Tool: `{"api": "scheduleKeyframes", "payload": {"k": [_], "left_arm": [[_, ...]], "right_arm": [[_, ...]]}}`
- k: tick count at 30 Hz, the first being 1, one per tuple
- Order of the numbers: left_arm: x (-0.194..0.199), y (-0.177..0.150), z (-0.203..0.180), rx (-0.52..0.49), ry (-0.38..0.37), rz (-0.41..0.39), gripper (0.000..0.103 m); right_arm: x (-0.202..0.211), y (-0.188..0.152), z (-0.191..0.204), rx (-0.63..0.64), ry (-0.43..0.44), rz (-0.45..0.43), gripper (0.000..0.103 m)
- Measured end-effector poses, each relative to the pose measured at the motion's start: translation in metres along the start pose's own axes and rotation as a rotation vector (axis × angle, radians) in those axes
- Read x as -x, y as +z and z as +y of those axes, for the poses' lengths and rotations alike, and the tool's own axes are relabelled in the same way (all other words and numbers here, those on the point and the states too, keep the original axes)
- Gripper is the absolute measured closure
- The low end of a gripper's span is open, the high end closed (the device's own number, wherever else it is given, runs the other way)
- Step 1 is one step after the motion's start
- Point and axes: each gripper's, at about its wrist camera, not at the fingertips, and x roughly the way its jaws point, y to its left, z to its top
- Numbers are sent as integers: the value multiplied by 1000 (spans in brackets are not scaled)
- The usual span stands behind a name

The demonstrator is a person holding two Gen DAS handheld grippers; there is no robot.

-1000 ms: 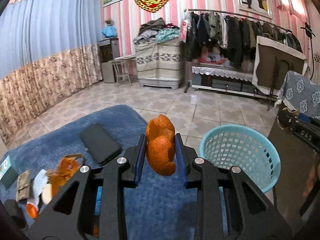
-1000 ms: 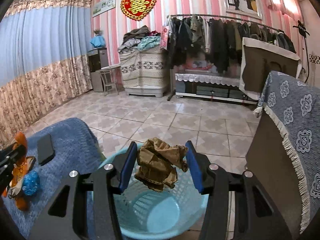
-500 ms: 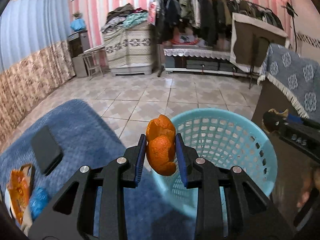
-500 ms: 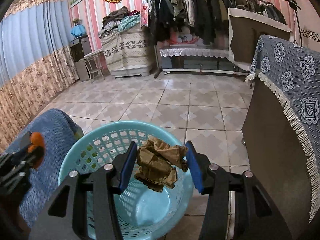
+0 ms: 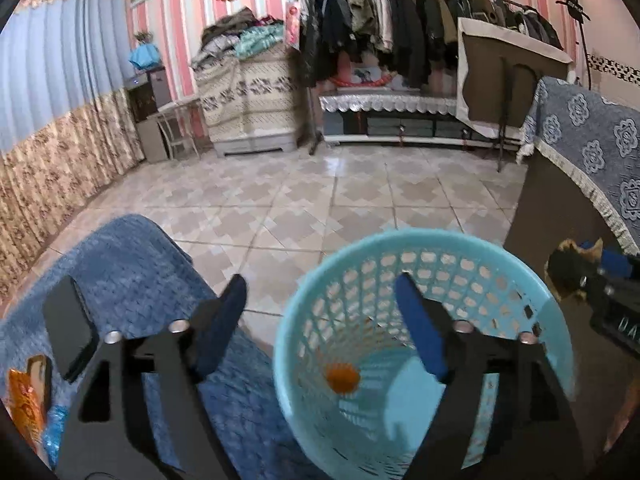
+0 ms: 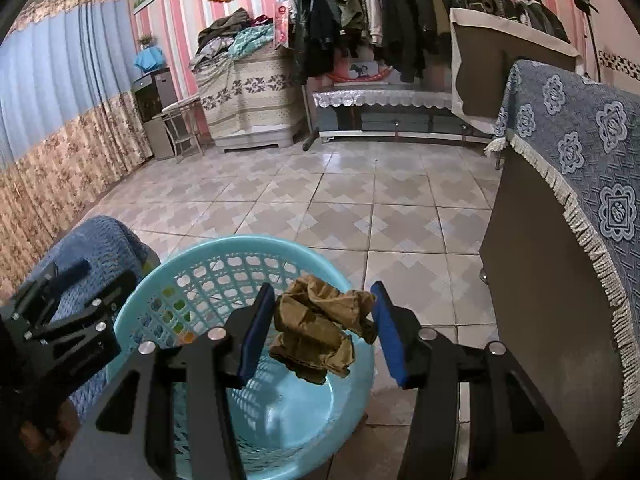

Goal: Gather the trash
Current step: 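Open the right gripper over the blue basket to drop the brown paper, then move both grippers back over the bed toward the remaining items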

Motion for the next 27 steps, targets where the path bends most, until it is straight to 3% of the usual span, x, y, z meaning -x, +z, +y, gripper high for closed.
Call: {"api": "scheduleKeyframes", "payload": {"k": [6,12,14,22,27], "left_arm": [[13,5,25,39,56,-21,12],[26,1,45,66,99,-24,7],[29,-2,51,75,106,-17,7],[52,-12,76,110,154,-25,7],[75,-13,92,118,201,-59,6]], "right_arm": [[-6,0,8,13,18,5,53],[-17,-4,27,26,42,16,51],[-19,-5,33,31,36,19,38],[-13,-1,37,43,8,7,10],[-5,0,44,62,26,-3,10]]}}
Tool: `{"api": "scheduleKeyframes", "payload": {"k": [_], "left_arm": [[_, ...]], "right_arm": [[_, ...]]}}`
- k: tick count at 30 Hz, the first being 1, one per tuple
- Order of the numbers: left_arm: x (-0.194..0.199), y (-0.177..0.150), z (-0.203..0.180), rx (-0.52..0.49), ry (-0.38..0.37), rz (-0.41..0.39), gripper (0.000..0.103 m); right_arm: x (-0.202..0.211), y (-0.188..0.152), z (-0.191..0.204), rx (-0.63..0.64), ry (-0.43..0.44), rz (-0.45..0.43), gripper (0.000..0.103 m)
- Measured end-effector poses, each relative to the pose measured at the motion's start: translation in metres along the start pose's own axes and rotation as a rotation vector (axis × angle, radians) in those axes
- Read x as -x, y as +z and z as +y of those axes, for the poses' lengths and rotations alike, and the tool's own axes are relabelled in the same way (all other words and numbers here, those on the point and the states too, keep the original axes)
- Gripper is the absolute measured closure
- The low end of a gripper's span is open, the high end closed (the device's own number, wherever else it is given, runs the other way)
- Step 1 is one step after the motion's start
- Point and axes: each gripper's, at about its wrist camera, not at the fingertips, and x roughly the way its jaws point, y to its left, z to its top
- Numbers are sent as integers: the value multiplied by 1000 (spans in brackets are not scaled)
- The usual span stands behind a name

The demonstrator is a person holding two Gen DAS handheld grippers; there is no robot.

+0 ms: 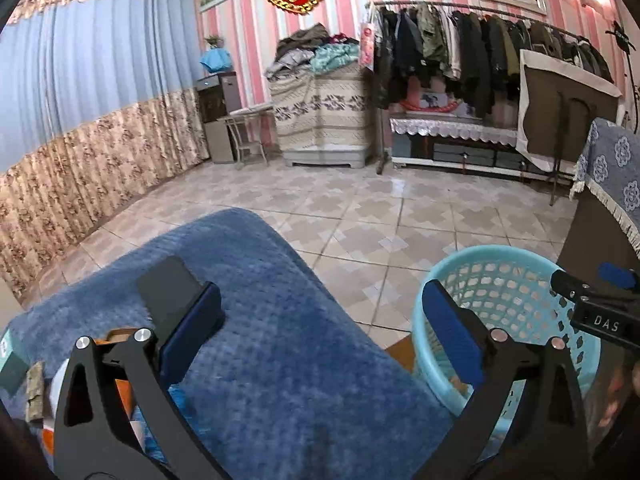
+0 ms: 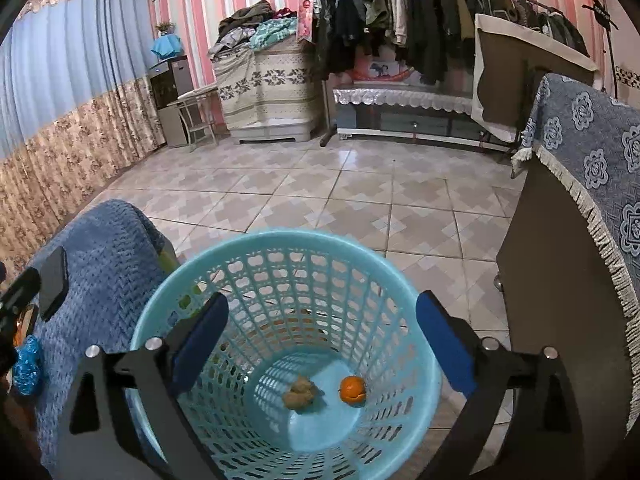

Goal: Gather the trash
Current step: 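Move both grippers back over the bed toward the remaining items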

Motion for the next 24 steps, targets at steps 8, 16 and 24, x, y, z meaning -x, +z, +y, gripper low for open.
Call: {"api": "scheduleKeyframes", "payload": {"k": [8,16,24], "left_arm": [[38,4,42,65,54,-37,6],[81,-16,105,151,161,-42,5],[130,-55,187,230,308,-16,5]], "right_arm": [[27,6,27,39,55,-62,9],[52,1,79,87,161,-87,9],[64,-21,137,216,264,-69,9]]}}
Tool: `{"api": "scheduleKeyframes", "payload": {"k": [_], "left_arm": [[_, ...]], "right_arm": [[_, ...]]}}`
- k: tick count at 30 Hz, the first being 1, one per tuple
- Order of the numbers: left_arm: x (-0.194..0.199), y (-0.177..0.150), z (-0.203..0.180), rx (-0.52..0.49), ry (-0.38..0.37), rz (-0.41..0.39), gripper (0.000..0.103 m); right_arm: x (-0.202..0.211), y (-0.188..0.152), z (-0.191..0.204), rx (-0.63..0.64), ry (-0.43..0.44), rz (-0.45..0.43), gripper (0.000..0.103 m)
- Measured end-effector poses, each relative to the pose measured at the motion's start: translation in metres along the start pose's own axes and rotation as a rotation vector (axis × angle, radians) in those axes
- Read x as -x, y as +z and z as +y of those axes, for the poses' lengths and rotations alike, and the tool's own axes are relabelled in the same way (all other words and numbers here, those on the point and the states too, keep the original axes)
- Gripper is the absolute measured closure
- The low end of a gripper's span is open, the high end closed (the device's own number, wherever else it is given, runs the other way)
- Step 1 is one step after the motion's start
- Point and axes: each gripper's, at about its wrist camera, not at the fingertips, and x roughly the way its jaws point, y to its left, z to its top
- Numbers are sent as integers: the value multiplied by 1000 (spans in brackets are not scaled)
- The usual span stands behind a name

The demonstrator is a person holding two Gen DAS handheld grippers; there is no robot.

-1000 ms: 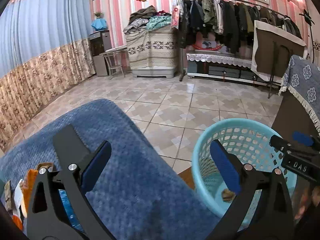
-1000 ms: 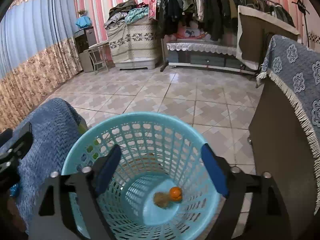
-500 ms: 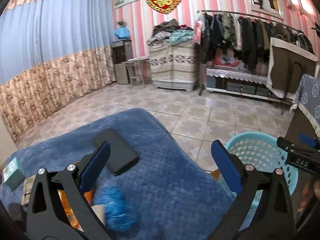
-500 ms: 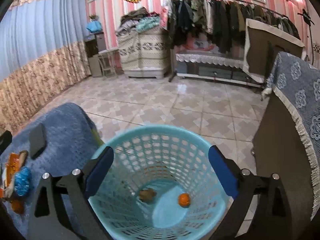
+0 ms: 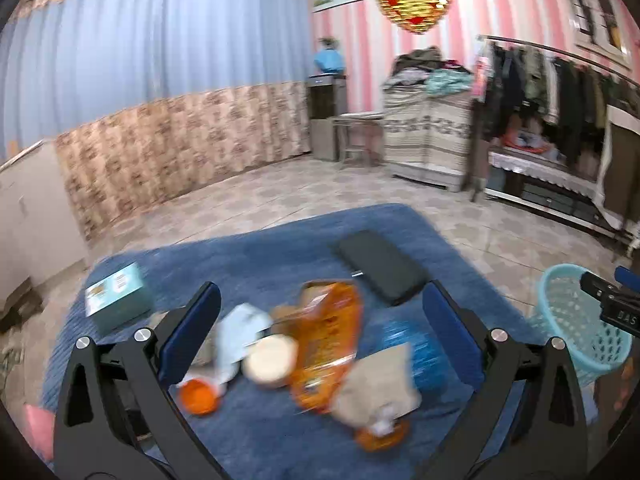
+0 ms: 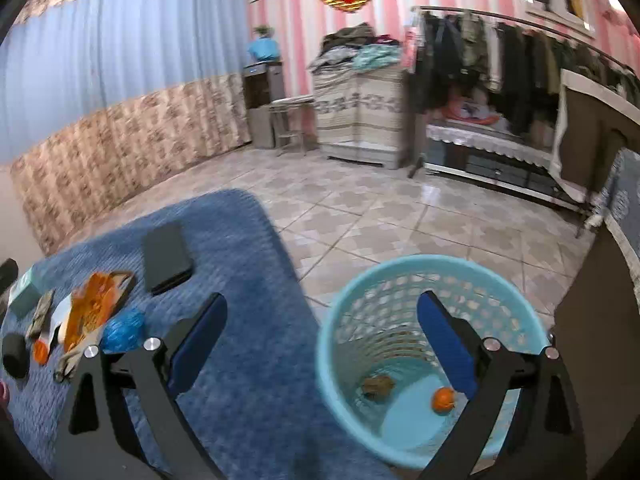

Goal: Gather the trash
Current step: 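Move both grippers back over the bed toward the remaining items, then grasp the beige cloth bag with the right gripper while the left gripper grasps the orange snack packet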

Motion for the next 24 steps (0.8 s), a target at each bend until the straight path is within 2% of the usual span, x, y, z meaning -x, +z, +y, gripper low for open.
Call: {"api": "scheduleKeyframes", "payload": {"k": [2,7,11,14,21,24], "left_arm": [[3,-8,27,18,42,10,5],[8,-29,79,62,120,40,5],[8,-53,108,99,166,81,5],[6,-67,119,109,181,103,5],[3,-87,131,95,208,129,5],[5,-94,139,101,220,133,5]], "right_arm": [[-1,-3,13,29,21,10,9],[4,-8,42,46,139,15,9],[2,-16,69,123,163,35,9],[1,-22,93,185,179,43,9],[9,-33,152,295,308,56,9],[9,-46,178,352,334,86,9]]}}
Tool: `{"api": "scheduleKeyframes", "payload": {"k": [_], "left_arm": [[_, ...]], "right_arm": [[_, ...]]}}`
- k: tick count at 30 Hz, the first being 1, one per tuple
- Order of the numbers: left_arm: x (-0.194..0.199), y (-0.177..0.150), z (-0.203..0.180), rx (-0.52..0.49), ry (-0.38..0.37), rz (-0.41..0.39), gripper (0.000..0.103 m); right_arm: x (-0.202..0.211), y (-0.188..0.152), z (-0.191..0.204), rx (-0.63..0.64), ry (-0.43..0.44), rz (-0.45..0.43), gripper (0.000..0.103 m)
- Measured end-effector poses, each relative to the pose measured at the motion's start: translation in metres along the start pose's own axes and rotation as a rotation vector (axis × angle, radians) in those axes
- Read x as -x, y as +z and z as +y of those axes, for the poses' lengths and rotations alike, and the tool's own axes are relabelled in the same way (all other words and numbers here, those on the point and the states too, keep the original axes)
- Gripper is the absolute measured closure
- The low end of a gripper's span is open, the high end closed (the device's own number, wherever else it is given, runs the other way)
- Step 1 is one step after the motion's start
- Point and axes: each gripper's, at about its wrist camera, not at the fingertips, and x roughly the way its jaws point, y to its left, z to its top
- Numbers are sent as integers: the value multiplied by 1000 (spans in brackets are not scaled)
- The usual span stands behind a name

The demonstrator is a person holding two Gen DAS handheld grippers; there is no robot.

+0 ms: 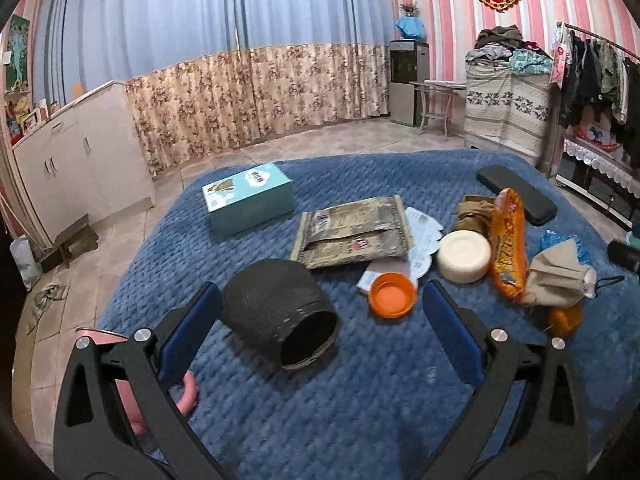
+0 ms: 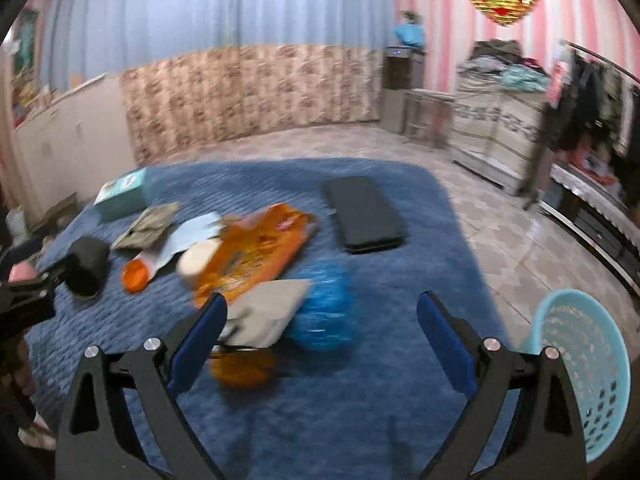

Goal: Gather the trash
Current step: 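Grasp the beige cloth bag with the right gripper while the left gripper grasps the orange snack packet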

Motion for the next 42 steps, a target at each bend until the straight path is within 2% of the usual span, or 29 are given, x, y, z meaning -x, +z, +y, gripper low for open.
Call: {"api": "scheduleKeyframes", "payload": {"k": [4,6,8,10,13,19,25,32,36,39,42], "left_arm": [[-4,-6,11,21,6,14,5],[-5,-9,14,28,8,19,5],[-7,-12,17,36,6,26,6],[-9,-14,18,38,7,30,6],[-10,-15,17,34,4,33,6],[-9,-18,1,20,-42,42,6],[-11,-15,-37,6,-113,72,6],[-15,-7,-89,-81,-149,66,6],[-23,-1,-113,-95,-189,71,6],[-33,1,-127,-107,-187,84,6],[-48,1,-141,-116,-205,121,14]], "right_arm": [[-14,-6,27,75,7,39,10],[-21,-8,36,102,10,60,16],[-28,-10,37,106,21,88,47],[-34,-12,35,94,43,116,62],[-30,-11,29,74,72,93,74],[0,3,7,17,75,-26,76],[15,8,-24,-31,18,-79,76],[26,6,-77,-127,-54,-99,76],[29,2,-104,-185,-86,-105,76],[30,0,-120,-225,-98,-109,76],[30,-2,-130,-248,-112,-112,76]]}}
